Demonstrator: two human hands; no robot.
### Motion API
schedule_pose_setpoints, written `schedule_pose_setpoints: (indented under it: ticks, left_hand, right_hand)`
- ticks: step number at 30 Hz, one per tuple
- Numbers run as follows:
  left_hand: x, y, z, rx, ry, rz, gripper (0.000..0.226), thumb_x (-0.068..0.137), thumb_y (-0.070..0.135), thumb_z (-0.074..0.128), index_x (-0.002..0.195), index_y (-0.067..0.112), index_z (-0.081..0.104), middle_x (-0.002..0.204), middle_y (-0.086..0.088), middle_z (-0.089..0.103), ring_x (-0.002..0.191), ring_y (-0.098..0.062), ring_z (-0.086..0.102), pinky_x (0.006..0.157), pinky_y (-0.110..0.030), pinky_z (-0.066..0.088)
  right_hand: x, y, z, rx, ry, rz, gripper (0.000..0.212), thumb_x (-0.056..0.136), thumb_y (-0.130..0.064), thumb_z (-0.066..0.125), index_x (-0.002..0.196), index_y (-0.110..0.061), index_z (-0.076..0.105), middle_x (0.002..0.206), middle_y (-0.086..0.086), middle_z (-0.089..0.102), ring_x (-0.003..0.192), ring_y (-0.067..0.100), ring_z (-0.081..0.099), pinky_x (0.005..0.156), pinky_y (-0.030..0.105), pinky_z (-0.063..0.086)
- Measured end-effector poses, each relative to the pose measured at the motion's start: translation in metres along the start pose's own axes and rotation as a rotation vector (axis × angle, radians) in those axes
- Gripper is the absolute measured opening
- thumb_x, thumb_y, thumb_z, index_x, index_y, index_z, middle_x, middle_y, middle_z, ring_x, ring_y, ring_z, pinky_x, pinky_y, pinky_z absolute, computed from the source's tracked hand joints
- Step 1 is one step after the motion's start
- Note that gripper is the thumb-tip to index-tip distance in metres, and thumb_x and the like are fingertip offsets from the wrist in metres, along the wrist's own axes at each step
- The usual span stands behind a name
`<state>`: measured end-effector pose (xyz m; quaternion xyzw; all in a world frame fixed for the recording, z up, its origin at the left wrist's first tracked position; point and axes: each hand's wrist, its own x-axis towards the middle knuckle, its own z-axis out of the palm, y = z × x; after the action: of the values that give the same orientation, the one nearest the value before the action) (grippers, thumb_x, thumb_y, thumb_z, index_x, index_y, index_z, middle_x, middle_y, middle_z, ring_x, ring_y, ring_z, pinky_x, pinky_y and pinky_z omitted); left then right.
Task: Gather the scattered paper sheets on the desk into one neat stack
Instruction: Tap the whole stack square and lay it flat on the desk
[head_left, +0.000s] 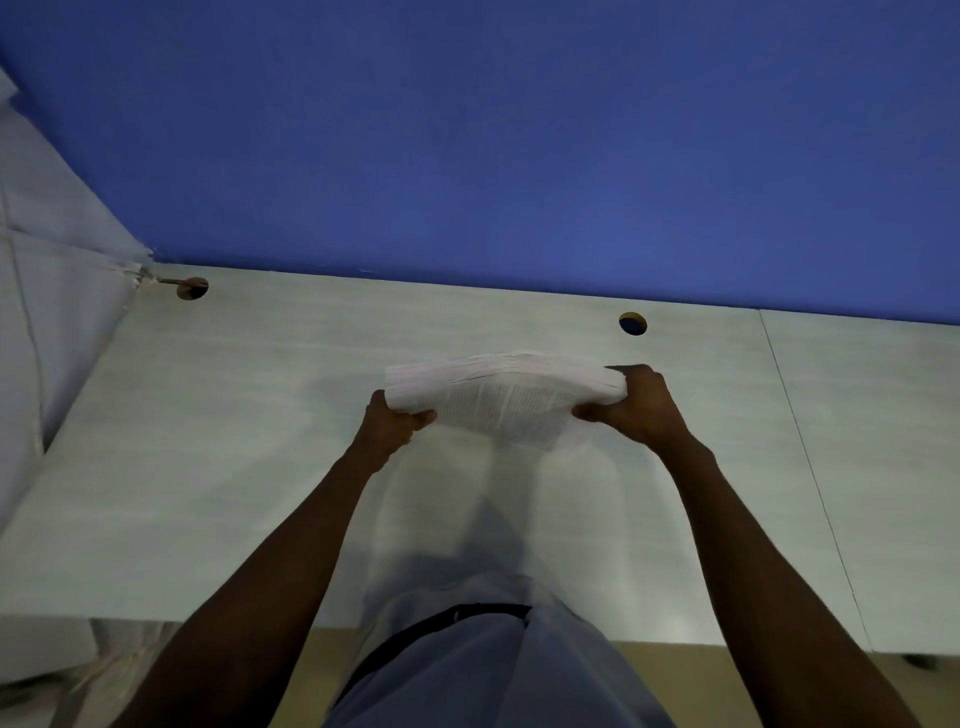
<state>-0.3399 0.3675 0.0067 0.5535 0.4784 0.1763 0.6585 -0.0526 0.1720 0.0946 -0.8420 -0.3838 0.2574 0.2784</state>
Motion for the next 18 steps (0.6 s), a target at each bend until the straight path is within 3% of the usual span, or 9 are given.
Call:
schedule_pose_setpoints:
  ticks: [3,7,11,14,18]
  left_hand:
    - [0.001,0.0,-0.003,-0.05,-0.021,0.028,0.064,0.049,0.001,0.078,0.111,0.014,0.069,0.117,-0.025,0.067,0.106,-0.044,0.063,0.088,-0.061,0.048]
    - [0.003,0.004,-0.009,-0.008,-0.031,0.03,0.063,0.063,-0.003,0.082,0.123,0.004,0.065,0.117,-0.023,0.069,0.107,-0.041,0.065,0.089,-0.054,0.053]
    - [0.005,0.002,-0.012,0.05,-0.02,0.021,0.061,0.067,0.006,0.087,0.124,0.006,0.065,0.113,-0.02,0.071,0.103,-0.037,0.068,0.075,-0.044,0.057]
    - [0.005,0.005,-0.011,0.085,-0.017,0.021,0.061,0.068,0.007,0.09,0.123,0.006,0.065,0.115,-0.022,0.07,0.095,-0.027,0.067,0.064,-0.031,0.056]
    - [0.008,-0.001,-0.006,0.133,0.132,-0.046,0.064,0.067,0.012,0.092,0.124,0.002,0.064,0.12,-0.018,0.069,0.111,-0.033,0.065,0.082,-0.036,0.057]
  right_hand:
    - [0.01,-0.022,-0.008,-0.199,-0.115,-0.058,0.041,0.068,-0.029,0.094,0.102,-0.016,0.076,0.095,0.003,0.077,0.089,0.024,0.071,0.077,0.043,0.061]
    - [0.022,-0.054,-0.013,-0.459,-0.221,-0.126,0.056,0.068,-0.039,0.092,0.118,-0.024,0.07,0.11,-0.003,0.073,0.1,0.023,0.067,0.078,0.037,0.055]
    - [0.031,-0.093,0.01,-0.651,-0.231,-0.307,0.061,0.07,-0.047,0.088,0.125,-0.03,0.066,0.119,-0.004,0.071,0.108,0.022,0.065,0.082,0.035,0.051]
    - [0.038,-0.12,0.043,-0.713,-0.261,-0.426,0.05,0.081,-0.043,0.082,0.126,-0.028,0.065,0.123,-0.002,0.069,0.112,0.024,0.063,0.081,0.032,0.042]
    - [0.055,-0.134,0.057,-0.737,-0.25,-0.424,0.046,0.084,-0.032,0.08,0.128,-0.026,0.068,0.125,0.001,0.069,0.114,0.026,0.062,0.078,0.03,0.035]
